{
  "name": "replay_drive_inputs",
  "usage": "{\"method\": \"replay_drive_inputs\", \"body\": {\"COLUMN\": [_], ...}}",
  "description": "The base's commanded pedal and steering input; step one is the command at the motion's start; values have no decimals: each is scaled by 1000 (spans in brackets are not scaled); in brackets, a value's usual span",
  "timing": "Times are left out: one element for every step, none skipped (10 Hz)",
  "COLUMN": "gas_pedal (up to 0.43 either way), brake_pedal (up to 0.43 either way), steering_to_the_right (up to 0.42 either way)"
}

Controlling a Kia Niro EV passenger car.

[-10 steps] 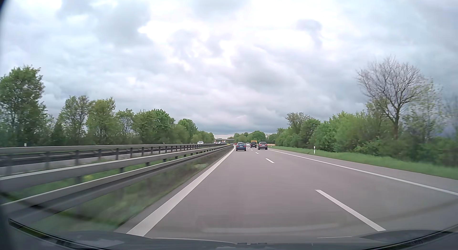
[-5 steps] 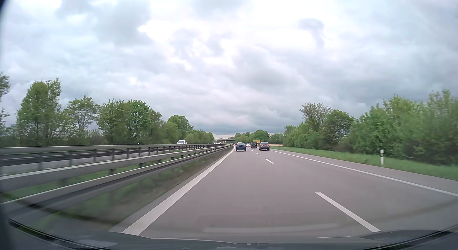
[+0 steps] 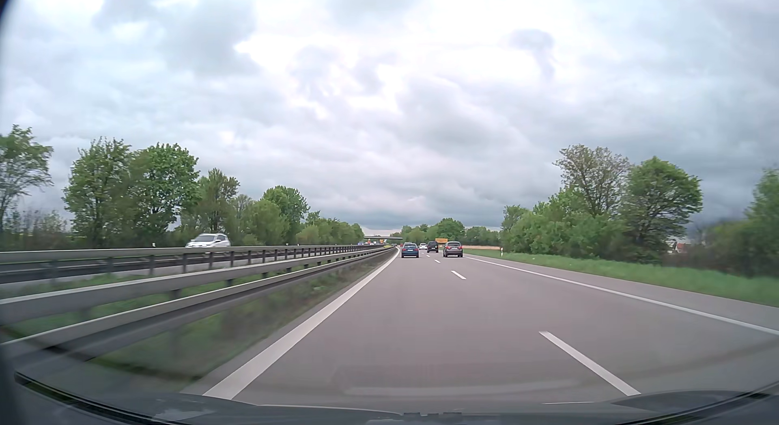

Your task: Follow the waypoints while adhering to traffic rules and regulations

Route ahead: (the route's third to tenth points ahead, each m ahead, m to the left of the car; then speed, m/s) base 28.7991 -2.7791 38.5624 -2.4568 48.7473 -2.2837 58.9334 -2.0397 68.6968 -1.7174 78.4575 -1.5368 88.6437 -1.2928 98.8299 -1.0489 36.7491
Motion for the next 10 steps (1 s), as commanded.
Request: {"method": "replay_drive_inputs", "body": {"gas_pedal": [319,319,319,319,319,319,319,319,319,319], "brake_pedal": [12,12,12,12,12,12,12,12,12,12], "steering_to_the_right": [-1,-1,-1,-1,-1,-1,-1,-1,-1,-1]}}
